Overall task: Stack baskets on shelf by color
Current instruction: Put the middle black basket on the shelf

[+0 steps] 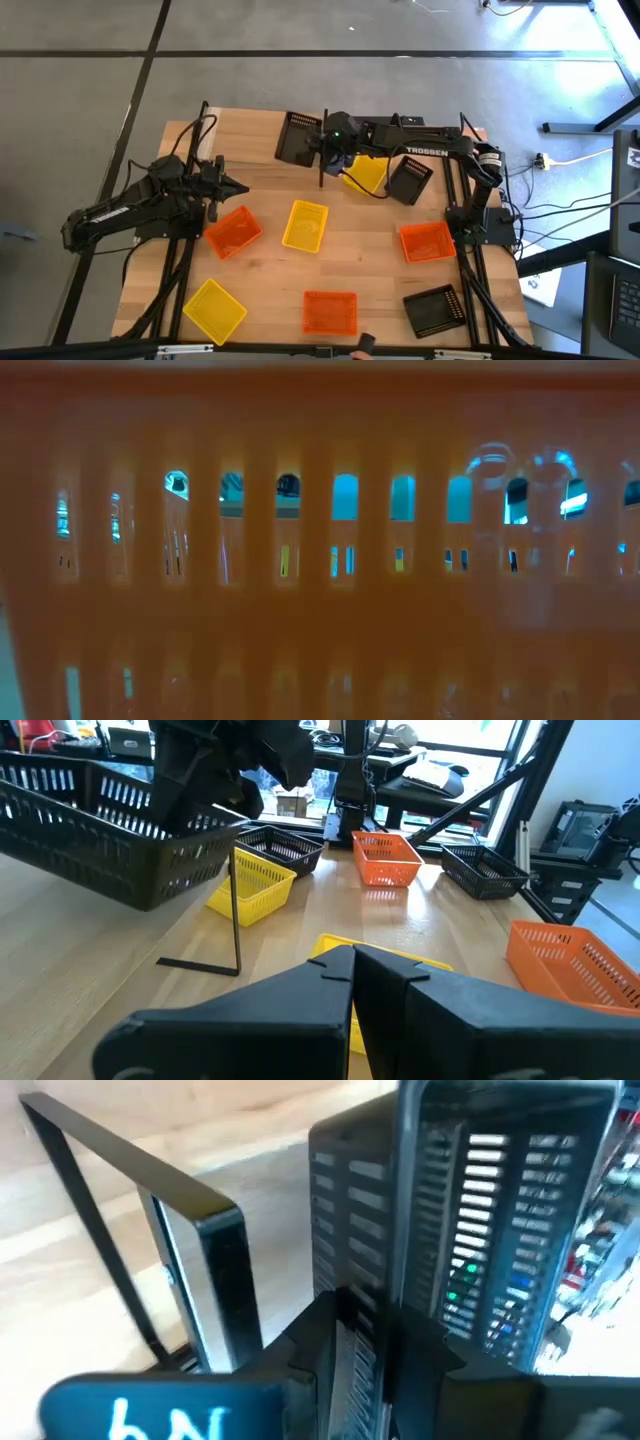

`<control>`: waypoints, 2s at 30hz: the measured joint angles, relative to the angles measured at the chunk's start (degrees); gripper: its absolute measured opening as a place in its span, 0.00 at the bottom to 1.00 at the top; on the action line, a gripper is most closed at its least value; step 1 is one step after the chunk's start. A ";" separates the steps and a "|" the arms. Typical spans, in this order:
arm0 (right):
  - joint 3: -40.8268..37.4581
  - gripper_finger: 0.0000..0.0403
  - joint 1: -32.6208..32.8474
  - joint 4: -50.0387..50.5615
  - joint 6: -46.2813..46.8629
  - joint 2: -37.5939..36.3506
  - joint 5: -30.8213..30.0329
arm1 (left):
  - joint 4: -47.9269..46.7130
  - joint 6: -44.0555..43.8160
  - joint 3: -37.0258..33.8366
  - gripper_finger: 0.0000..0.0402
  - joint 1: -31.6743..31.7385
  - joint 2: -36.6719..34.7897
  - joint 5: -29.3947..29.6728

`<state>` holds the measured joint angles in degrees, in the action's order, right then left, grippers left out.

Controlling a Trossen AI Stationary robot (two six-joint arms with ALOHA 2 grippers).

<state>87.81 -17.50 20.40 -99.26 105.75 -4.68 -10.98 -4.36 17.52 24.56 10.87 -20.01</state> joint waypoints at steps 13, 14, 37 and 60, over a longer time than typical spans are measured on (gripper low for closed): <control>0.00 0.18 0.00 1.37 1.73 0.02 -0.19 | 0.00 0.00 0.00 0.00 0.01 0.00 0.02; 0.00 0.18 -0.02 2.06 1.08 0.02 -0.23 | 0.00 0.00 0.00 0.00 0.00 0.00 0.00; 0.04 0.11 0.00 0.62 10.86 0.02 -0.78 | 0.00 0.02 0.00 0.00 0.01 0.00 0.02; 0.09 0.25 -0.02 -1.55 13.24 0.00 2.87 | 0.00 0.02 0.00 0.00 0.01 0.00 0.02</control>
<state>87.90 -17.52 18.85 -86.02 105.75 -1.80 -10.98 -4.34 17.52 24.56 10.87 -19.99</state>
